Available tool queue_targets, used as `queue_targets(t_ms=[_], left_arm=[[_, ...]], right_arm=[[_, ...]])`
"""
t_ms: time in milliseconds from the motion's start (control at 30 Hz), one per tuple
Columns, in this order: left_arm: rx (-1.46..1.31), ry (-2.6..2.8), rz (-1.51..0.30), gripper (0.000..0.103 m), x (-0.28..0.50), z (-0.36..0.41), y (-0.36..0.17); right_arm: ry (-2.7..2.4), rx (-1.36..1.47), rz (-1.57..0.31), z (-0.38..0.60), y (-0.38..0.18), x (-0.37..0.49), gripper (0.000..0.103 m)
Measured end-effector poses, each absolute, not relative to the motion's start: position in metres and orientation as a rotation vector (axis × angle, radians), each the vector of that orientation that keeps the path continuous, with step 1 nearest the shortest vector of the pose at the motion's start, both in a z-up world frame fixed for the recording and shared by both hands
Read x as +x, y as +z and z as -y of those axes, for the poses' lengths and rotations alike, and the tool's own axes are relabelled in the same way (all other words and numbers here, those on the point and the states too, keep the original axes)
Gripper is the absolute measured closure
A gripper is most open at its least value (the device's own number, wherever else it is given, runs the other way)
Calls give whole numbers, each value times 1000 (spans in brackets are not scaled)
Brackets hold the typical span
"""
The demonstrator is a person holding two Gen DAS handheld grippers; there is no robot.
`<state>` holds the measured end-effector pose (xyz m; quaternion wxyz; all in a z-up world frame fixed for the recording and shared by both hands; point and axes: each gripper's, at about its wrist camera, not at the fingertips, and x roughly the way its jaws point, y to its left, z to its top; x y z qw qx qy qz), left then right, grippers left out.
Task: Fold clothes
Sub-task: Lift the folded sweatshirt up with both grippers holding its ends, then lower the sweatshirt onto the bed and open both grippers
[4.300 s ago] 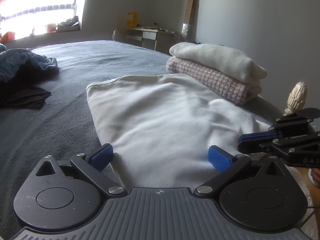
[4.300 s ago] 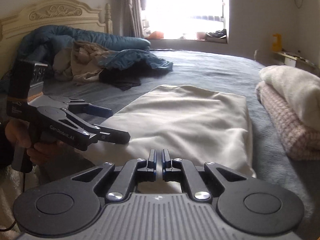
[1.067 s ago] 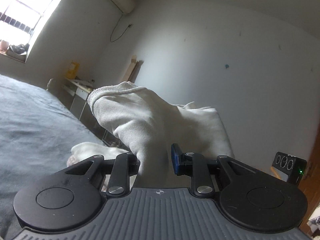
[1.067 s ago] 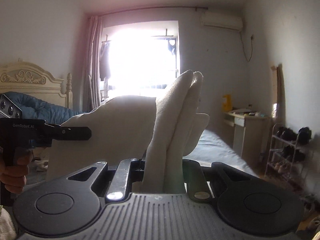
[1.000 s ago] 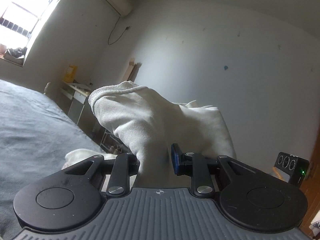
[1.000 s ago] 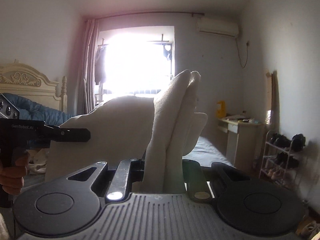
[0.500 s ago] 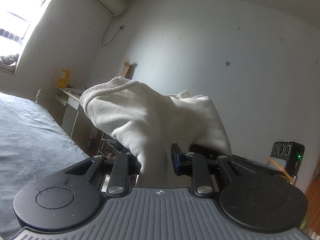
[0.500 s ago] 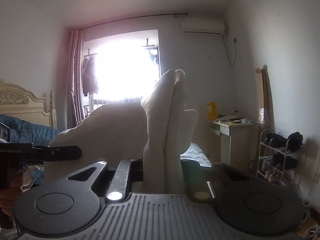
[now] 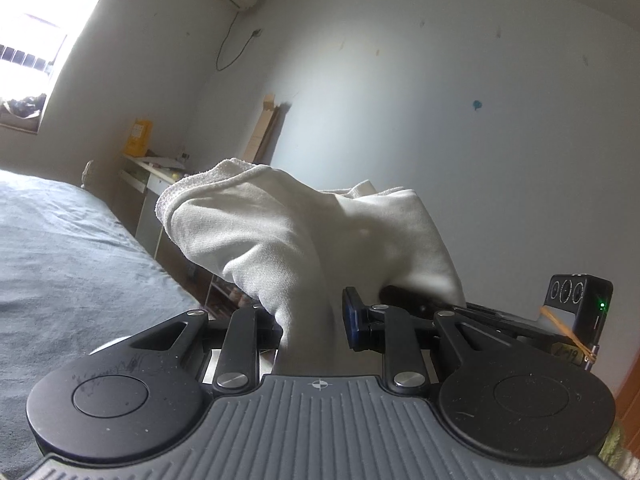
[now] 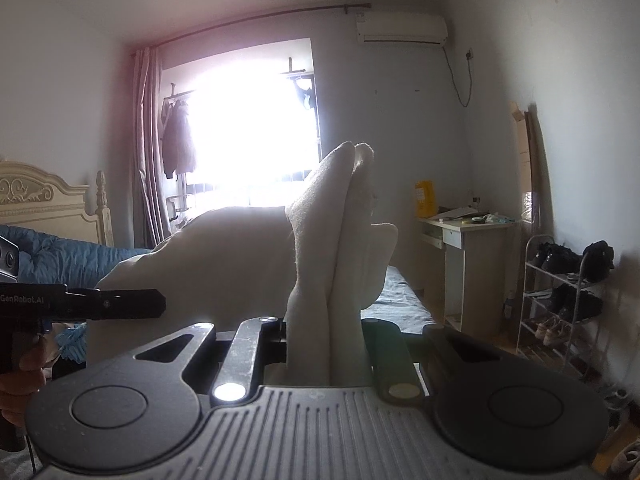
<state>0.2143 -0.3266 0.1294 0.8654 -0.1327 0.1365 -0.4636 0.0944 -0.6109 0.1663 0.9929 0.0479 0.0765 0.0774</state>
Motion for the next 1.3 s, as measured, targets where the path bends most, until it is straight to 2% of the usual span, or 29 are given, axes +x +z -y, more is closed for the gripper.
queue_targets(t_ms=[500, 600, 767, 900, 933, 967, 1033, 1167, 1300], left_arm=[[-283, -814, -408, 80, 305, 332, 64], [-314, -781, -479, 80, 313, 326, 44], [-477, -770, -598, 69, 329, 310, 22], [-540, -762, -604, 68, 333, 307, 26], [-543, -748, -609, 68, 335, 308, 26], [-548, -732, -614, 68, 337, 309, 25], [-579, -689, -633, 66, 344, 305, 19], [-653, -647, -656, 63, 352, 290, 17], [-630, -625, -635, 63, 348, 280, 27]], right_arm=[[268, 209, -323, 644, 81, 224, 83], [272, 288, -402, 654, 64, 245, 81], [278, 418, -530, 671, 37, 279, 73], [288, 389, -497, 671, 49, 282, 73], [276, 378, -501, 670, 52, 286, 67], [251, 383, -515, 671, 52, 292, 56], [188, 418, -513, 676, 52, 295, 47], [135, 533, -388, 704, 63, 282, 45], [82, 495, -289, 718, 79, 252, 45]])
